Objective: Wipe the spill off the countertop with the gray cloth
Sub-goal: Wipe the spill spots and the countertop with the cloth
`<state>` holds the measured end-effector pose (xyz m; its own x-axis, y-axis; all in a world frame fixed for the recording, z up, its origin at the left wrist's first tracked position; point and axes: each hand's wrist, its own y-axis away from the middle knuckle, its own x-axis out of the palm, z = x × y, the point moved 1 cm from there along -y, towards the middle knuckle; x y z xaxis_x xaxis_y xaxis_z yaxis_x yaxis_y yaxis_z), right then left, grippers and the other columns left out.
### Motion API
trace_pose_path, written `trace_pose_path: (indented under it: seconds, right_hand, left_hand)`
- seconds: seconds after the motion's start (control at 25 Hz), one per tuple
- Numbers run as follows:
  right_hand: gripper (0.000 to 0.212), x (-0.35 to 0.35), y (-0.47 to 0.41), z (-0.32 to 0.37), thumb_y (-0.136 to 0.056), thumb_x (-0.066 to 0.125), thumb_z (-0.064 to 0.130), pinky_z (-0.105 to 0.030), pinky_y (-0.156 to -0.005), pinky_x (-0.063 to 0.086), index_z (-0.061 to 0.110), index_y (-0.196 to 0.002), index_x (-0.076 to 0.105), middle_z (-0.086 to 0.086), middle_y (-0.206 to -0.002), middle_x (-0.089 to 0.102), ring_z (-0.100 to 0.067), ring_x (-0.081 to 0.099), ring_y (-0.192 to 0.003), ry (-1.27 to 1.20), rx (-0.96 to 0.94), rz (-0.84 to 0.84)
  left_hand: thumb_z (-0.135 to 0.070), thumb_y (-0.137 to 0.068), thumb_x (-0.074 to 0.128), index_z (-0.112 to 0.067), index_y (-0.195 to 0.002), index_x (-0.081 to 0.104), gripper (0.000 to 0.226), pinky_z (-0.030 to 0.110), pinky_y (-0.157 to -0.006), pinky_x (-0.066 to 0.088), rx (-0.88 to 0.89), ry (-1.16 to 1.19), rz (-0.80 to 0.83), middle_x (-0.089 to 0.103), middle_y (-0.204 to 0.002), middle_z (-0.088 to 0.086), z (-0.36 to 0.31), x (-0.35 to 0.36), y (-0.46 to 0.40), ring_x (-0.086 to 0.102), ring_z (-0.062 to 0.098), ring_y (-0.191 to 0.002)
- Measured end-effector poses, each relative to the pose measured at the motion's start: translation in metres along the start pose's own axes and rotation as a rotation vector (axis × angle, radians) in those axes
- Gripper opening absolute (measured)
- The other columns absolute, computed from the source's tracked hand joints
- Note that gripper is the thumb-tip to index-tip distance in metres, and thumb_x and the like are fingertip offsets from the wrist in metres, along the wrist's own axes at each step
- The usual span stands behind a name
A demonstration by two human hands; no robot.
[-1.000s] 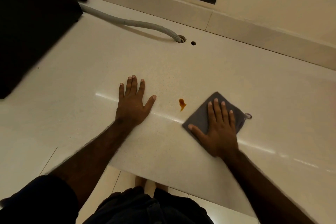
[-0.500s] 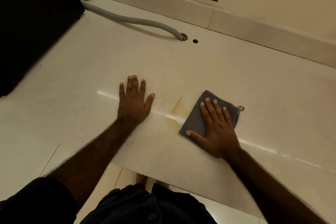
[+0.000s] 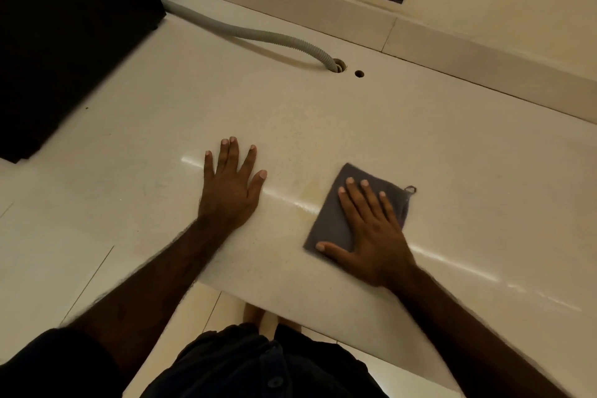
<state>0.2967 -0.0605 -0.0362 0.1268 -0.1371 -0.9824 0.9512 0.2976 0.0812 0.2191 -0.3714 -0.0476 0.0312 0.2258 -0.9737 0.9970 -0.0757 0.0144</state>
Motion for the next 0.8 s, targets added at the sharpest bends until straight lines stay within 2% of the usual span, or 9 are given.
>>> trace_pose_path:
  seconds: [0.12,0.2,0.36,0.48,0.56,0.64,0.8]
  right_hand:
    - [0.116,-0.016,-0.037,-0.009,-0.088,0.022,0.099,-0.059,-0.136,0.001,0.024,-0.173,-0.004,0.002,-0.182,-0.014,-0.022,-0.016,-0.168,-0.020,0.180,-0.003]
    - [0.120,-0.017,-0.070,0.012,-0.086,0.017,0.101,-0.059,-0.135,-0.001,0.020,-0.173,-0.002,-0.004,-0.182,-0.012,-0.025,-0.015,-0.168,-0.037,0.233,0.005]
    - [0.122,-0.001,-0.061,0.058,-0.085,0.020,0.102,-0.058,-0.135,-0.004,0.020,-0.173,-0.002,-0.004,-0.182,-0.013,-0.026,-0.016,-0.168,-0.044,0.084,0.004]
    - [0.120,0.010,-0.011,0.046,-0.086,0.031,0.100,-0.059,-0.135,0.002,0.025,-0.174,-0.002,0.001,-0.183,-0.010,-0.022,-0.013,-0.169,-0.049,-0.013,-0.020]
    - [0.117,0.006,-0.004,0.018,-0.087,0.031,0.099,-0.061,-0.135,0.006,0.028,-0.173,-0.003,0.004,-0.183,-0.010,-0.020,-0.013,-0.169,-0.027,0.007,-0.002]
    - [0.114,-0.007,-0.025,-0.002,-0.089,0.026,0.099,-0.059,-0.136,0.003,0.028,-0.173,-0.004,0.004,-0.182,-0.011,-0.019,-0.015,-0.168,-0.016,0.109,-0.001]
    - [0.116,-0.012,-0.092,0.023,-0.089,0.018,0.099,-0.058,-0.136,-0.002,0.021,-0.173,-0.001,-0.002,-0.182,-0.010,-0.025,-0.013,-0.169,-0.030,0.188,-0.012]
  left_hand:
    - [-0.061,-0.104,0.003,-0.027,-0.166,0.007,0.071,0.057,-0.130,-0.005,-0.009,-0.008,-0.010,-0.003,-0.175,0.012,0.000,0.000,-0.001,-0.012,0.028,-0.161]
    - [-0.061,-0.105,0.005,-0.028,-0.166,0.006,0.069,0.059,-0.129,-0.006,-0.025,-0.041,-0.017,-0.003,-0.175,0.012,0.000,0.000,-0.001,-0.012,0.029,-0.161]
    - [-0.063,-0.103,0.004,-0.027,-0.166,0.005,0.073,0.060,-0.129,-0.004,-0.056,-0.045,-0.009,-0.002,-0.175,0.013,-0.001,0.000,-0.001,-0.008,0.030,-0.162]
    - [-0.066,-0.102,0.003,-0.025,-0.166,0.004,0.076,0.059,-0.129,-0.004,-0.066,-0.026,-0.011,-0.004,-0.175,0.012,0.000,0.002,-0.002,-0.008,0.028,-0.162]
    - [-0.068,-0.102,0.001,-0.025,-0.166,0.003,0.077,0.059,-0.129,-0.004,-0.061,-0.026,-0.021,-0.005,-0.175,0.011,0.001,0.005,-0.002,-0.009,0.027,-0.162]
    - [-0.071,-0.101,0.000,-0.025,-0.166,0.002,0.079,0.059,-0.129,-0.005,-0.062,-0.026,-0.029,-0.006,-0.175,0.011,0.002,0.006,-0.003,-0.011,0.027,-0.162]
    - [-0.073,-0.100,-0.001,-0.026,-0.166,0.001,0.082,0.059,-0.129,-0.004,-0.068,-0.035,-0.004,-0.006,-0.175,0.012,0.002,0.006,-0.005,-0.013,0.027,-0.161]
